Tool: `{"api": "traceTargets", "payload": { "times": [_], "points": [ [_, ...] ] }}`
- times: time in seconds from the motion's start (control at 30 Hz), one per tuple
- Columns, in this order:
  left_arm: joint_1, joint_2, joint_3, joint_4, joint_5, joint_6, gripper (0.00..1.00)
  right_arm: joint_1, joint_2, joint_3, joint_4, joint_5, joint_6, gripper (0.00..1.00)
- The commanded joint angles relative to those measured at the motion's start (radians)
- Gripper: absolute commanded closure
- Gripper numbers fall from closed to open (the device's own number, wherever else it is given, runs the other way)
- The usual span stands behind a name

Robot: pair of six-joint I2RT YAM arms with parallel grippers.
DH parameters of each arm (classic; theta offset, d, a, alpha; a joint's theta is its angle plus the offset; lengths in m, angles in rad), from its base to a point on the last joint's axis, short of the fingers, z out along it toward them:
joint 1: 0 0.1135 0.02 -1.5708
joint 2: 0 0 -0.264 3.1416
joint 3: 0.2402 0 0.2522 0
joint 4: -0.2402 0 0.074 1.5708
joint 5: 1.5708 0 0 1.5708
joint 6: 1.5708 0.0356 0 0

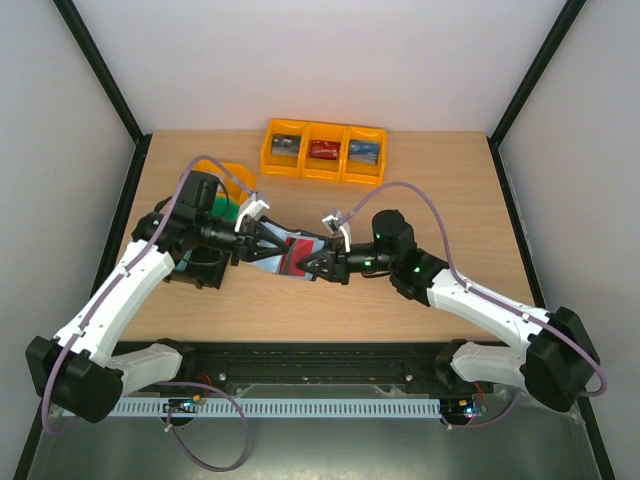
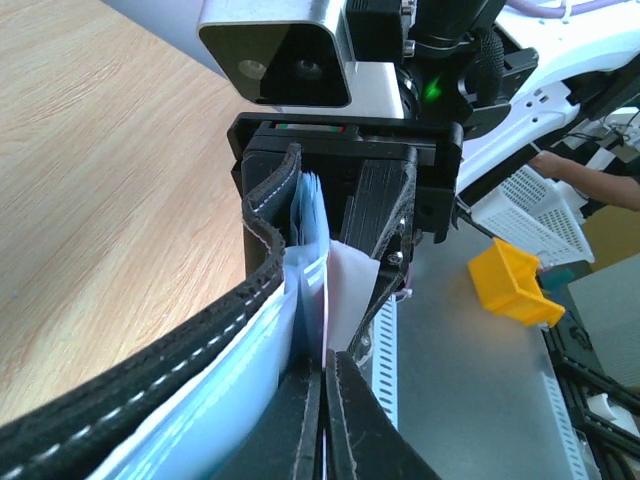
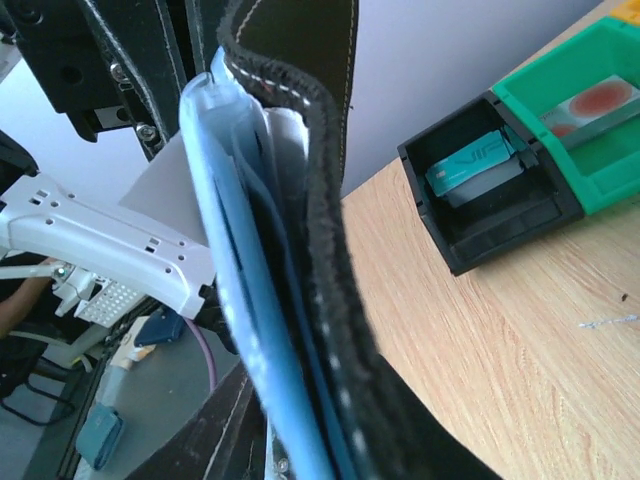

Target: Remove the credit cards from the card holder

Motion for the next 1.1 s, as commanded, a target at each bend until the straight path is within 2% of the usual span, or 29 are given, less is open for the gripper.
{"api": "traceTargets", "payload": {
  "times": [0.0,0.17,0.53,0.83,0.93,1.0,1.07],
  "points": [
    [0.01,-0.02,-0.004,0.005,0.1,-0.001,0.98,0.002,-0.043,-0.017,0.1,0.039,-0.008,0.76],
    [0.033,-0.026,-0.005,-0.002,0.068,0.01,0.98,-0.007,-0.071,-0.034,0.086,0.022,-0.028,0.75],
    [0.07,-0.028,-0.014,-0.002,0.027,0.027,0.98,-0.011,-0.1,-0.036,0.033,0.001,-0.049,0.92],
    [0.092,-0.027,-0.018,-0.018,0.031,0.052,0.98,-0.021,-0.111,-0.04,0.023,-0.015,-0.041,0.89],
    [0.092,-0.026,-0.017,-0.019,0.034,0.048,0.98,-0.021,-0.111,-0.041,0.041,-0.015,-0.029,0.97],
    [0.092,-0.025,-0.007,-0.034,0.005,0.06,0.98,-0.021,-0.117,-0.041,0.036,0.009,-0.034,0.98],
    [0.104,-0.024,0.019,-0.052,-0.082,0.076,0.98,-0.031,-0.121,-0.036,-0.011,0.063,-0.053,0.98]
  ]
}}
